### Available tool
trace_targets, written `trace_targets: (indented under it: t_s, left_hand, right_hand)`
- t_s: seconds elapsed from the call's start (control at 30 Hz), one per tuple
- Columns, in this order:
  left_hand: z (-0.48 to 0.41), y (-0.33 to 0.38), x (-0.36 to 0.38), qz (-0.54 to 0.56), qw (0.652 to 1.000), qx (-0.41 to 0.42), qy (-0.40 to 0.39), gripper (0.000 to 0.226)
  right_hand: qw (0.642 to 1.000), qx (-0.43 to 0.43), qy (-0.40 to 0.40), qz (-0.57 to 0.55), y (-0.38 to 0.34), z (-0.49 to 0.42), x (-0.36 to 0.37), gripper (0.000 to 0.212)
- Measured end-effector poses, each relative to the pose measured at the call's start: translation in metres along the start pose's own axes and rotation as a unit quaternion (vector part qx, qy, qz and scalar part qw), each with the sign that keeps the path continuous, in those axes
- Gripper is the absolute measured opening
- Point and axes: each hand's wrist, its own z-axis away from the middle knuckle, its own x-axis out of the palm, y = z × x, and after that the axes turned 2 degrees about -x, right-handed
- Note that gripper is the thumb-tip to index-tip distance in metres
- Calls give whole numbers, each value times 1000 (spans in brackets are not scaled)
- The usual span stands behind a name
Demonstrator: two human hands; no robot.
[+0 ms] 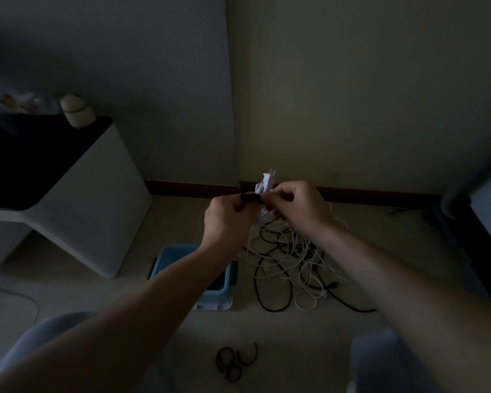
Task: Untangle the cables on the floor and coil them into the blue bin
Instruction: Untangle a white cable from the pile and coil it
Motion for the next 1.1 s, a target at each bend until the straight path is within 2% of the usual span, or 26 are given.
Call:
trace_targets:
  t_s: [0.17,0.33,0.67,0.93,1.1]
  left_hand:
    - [2,1,0,-21,1000,16,-9,20]
    - [4,5,-1,16,1000,1,18,32]
    - [-6,1,-2,69,996,-47,27,8]
    - [-9,2,-10,75,994,-79,-29,10]
    - [-8,5,-20,145,982,-112,-44,11]
  right_hand:
    - [1000,5,16,-2,-1,-1,1,24]
    - [1000,-2,15,9,-2,0,4,23]
    - [999,33,0,-26,2,-3,2,16]
    - [999,49,-2,-14,6,-6,5,16]
    - [998,35,-38,-29,4,-8,9,22]
